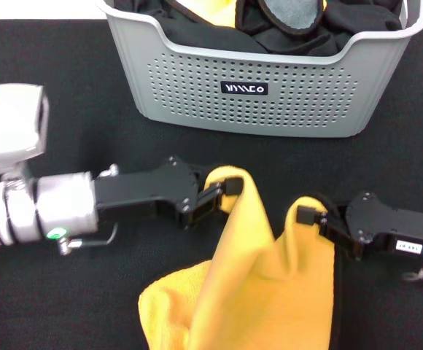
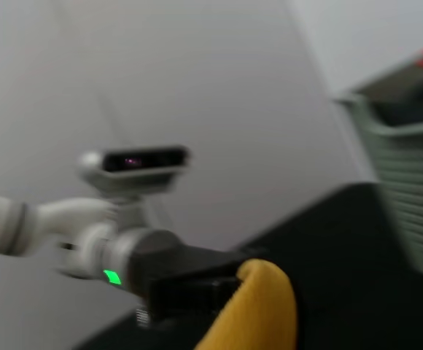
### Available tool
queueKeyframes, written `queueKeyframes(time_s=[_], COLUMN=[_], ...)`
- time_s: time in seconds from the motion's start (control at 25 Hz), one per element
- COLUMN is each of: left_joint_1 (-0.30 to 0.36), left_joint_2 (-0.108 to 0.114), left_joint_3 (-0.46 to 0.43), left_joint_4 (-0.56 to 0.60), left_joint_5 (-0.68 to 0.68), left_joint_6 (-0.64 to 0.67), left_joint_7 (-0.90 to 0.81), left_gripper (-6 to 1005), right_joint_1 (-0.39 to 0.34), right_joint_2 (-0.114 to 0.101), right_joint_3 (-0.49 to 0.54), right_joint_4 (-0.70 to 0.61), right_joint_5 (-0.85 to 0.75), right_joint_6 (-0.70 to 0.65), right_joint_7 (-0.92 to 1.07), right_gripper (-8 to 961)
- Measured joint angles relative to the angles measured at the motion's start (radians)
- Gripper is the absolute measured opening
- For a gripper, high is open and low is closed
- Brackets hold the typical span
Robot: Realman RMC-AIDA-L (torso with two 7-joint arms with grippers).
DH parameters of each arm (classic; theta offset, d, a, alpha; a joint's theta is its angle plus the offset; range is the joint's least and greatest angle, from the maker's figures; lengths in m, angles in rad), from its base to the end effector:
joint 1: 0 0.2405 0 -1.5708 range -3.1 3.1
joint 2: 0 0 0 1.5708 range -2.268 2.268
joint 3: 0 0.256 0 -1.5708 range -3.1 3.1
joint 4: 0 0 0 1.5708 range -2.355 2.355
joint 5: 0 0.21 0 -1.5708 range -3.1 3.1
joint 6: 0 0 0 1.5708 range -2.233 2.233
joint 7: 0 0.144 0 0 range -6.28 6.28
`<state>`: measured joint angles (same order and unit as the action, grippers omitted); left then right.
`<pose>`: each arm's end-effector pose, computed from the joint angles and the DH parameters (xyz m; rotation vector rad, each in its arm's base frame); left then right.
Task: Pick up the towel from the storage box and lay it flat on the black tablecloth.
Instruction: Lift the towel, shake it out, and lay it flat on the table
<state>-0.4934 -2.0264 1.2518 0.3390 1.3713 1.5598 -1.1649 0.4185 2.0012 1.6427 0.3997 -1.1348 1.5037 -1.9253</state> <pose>-0.2480 0.2885 -0.0487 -2.7931 -0.6336 -1.0547 0.2542 0.2776 -0.0497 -2.7601 0.7371 1.0706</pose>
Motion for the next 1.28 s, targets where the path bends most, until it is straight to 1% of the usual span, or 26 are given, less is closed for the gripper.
queueKeyframes(time_s=[0.16, 0.32, 0.44, 0.6, 0.88, 1.08, 1.16, 1.2, 1.24, 1.28], left_joint_1=[-0.037, -0.061, -0.08, -0.082, -0.055, -0.048, -0.048, -0.048, -0.046, -0.045], left_joint_2=[-0.019, -0.033, -0.032, -0.026, -0.029, -0.035, -0.045, -0.045, -0.062, -0.065], left_joint_3=[0.0, 0.0, -0.001, -0.009, -0.009, -0.008, -0.005, -0.005, -0.002, -0.002], left_joint_4=[-0.003, 0.004, 0.008, 0.038, 0.124, 0.178, 0.207, 0.207, 0.251, 0.262], left_joint_5=[0.021, 0.065, 0.091, 0.099, 0.17, 0.245, 0.276, 0.276, 0.33, 0.343], left_joint_6=[-0.17, -0.306, -0.373, -0.454, -0.491, -0.505, -0.512, -0.512, -0.536, -0.541], left_joint_7=[-0.002, -0.009, -0.025, -0.028, -0.027, -0.028, -0.029, -0.029, -0.032, -0.033], left_gripper=[12, 12, 12, 13, 13, 12, 12, 12, 12, 12], right_joint_1=[0.0, 0.001, -0.001, -0.013, -0.015, -0.012, -0.004, 0.0, 0.005, 0.007], right_joint_2=[-0.003, -0.009, -0.015, -0.019, -0.021, -0.015, -0.011, -0.009, -0.007, -0.006], right_joint_3=[0.011, 0.015, 0.027, 0.082, 0.092, 0.093, 0.093, 0.093, 0.093, 0.093], right_joint_4=[-0.011, -0.011, -0.006, -0.006, 0.0, 0.015, 0.016, 0.016, 0.016, 0.016], right_joint_5=[-0.001, 0.002, 0.005, 0.004, 0.007, 0.009, 0.01, 0.01, 0.01, 0.01], right_joint_6=[-0.115, -0.176, -0.194, -0.202, -0.263, -0.322, -0.339, -0.345, -0.351, -0.355], right_joint_7=[0.028, 0.047, 0.057, 0.049, 0.047, 0.037, 0.026, 0.022, 0.019, 0.014], right_gripper=[98, 100, 100, 102, 104, 105, 106, 106, 106, 107])
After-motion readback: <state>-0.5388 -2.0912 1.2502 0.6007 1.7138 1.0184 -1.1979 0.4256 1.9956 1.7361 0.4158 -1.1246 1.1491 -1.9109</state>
